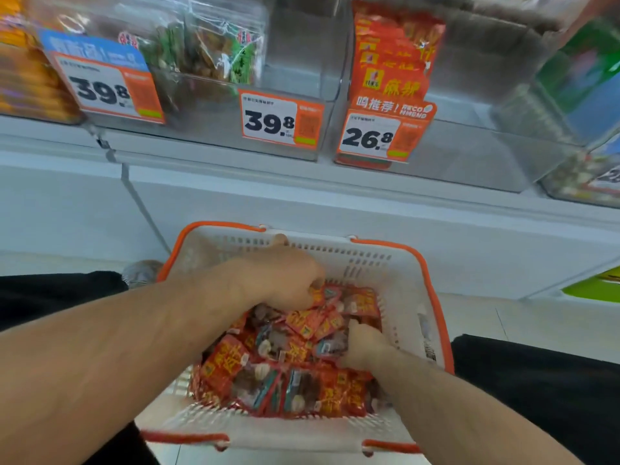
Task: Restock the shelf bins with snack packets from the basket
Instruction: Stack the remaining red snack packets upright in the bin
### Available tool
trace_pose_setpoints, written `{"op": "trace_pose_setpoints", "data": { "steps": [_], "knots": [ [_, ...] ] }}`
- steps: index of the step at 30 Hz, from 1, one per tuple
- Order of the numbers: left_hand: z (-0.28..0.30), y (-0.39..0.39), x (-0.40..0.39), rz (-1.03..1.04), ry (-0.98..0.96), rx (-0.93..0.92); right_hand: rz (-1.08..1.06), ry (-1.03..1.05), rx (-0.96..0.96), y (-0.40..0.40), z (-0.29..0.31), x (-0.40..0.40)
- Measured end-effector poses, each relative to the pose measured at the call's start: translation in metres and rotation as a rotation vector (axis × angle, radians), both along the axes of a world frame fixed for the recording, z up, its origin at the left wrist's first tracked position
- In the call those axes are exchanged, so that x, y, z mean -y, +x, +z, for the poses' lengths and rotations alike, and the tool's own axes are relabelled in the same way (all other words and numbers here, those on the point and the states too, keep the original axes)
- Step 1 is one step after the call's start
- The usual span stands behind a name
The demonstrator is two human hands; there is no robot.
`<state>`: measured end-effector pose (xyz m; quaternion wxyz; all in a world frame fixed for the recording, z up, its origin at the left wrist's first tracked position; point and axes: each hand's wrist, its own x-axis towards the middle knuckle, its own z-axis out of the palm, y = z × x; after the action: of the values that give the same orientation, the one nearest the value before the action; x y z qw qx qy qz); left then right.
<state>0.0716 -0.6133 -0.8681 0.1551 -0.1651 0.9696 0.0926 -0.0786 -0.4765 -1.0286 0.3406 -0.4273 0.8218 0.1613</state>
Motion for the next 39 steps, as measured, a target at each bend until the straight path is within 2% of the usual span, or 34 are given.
{"op": "trace_pose_setpoints", "data": {
  "steps": [6, 8, 11, 13, 16, 20, 22, 25, 27, 29, 32, 33, 35, 37, 39],
  "knots": [
    [0.001, -0.004, -0.001, 0.002, 0.035, -0.012, 0.138, 0.005, -0.211, 0.005, 0.006, 0.002],
    [0.0, -0.005, -0.003, 0.004, 0.034, 0.0, 0.129, 0.058, -0.15, 0.002, 0.017, 0.006],
    [0.003, -0.006, -0.006, 0.007, 0.041, 0.005, 0.336, 0.215, -0.109, -0.004, 0.046, 0.023],
    [0.004, -0.005, -0.007, -0.001, 0.059, 0.002, 0.354, 0.231, -0.082, -0.011, 0.078, 0.039],
    [0.002, -0.003, -0.005, 0.013, 0.122, -0.06, 0.12, 0.155, 0.059, -0.028, 0.119, 0.056],
    [0.0, 0.0, 0.001, 0.085, 0.3, -0.135, -0.483, -0.01, 0.454, -0.047, 0.152, 0.067],
    [0.002, -0.001, 0.0, 0.136, 0.352, -0.217, -0.608, 0.042, 0.662, -0.05, 0.176, 0.067],
    [0.008, -0.006, -0.001, 0.29, 0.399, -0.495, -0.699, 0.036, 0.86, -0.049, 0.202, 0.063],
    [0.014, -0.008, -0.001, 0.455, 0.532, -0.629, -0.679, -0.026, 0.87, -0.048, 0.213, 0.059],
    [0.019, -0.009, 0.0, 0.59, 0.691, -0.686, -0.711, -0.138, 0.88, -0.047, 0.22, 0.056],
    [0.033, -0.01, 0.001, 0.712, 0.883, -0.744, -0.871, -0.471, 0.951, -0.044, 0.233, 0.052],
    [0.04, -0.01, 0.0, 0.729, 0.968, -0.763, -0.849, -0.586, 0.945, -0.041, 0.236, 0.05],
    [0.05, -0.011, 0.0, 0.723, 1.101, -0.783, -0.66, -0.741, 0.868, -0.031, 0.249, 0.043],
    [0.059, -0.013, -0.003, 0.709, 1.158, -0.786, -0.482, -0.843, 0.812, -0.023, 0.259, 0.037],
    [0.065, -0.014, -0.006, 0.693, 1.194, -0.786, -0.415, -0.923, 0.817, -0.021, 0.264, 0.035]
  ]
}}
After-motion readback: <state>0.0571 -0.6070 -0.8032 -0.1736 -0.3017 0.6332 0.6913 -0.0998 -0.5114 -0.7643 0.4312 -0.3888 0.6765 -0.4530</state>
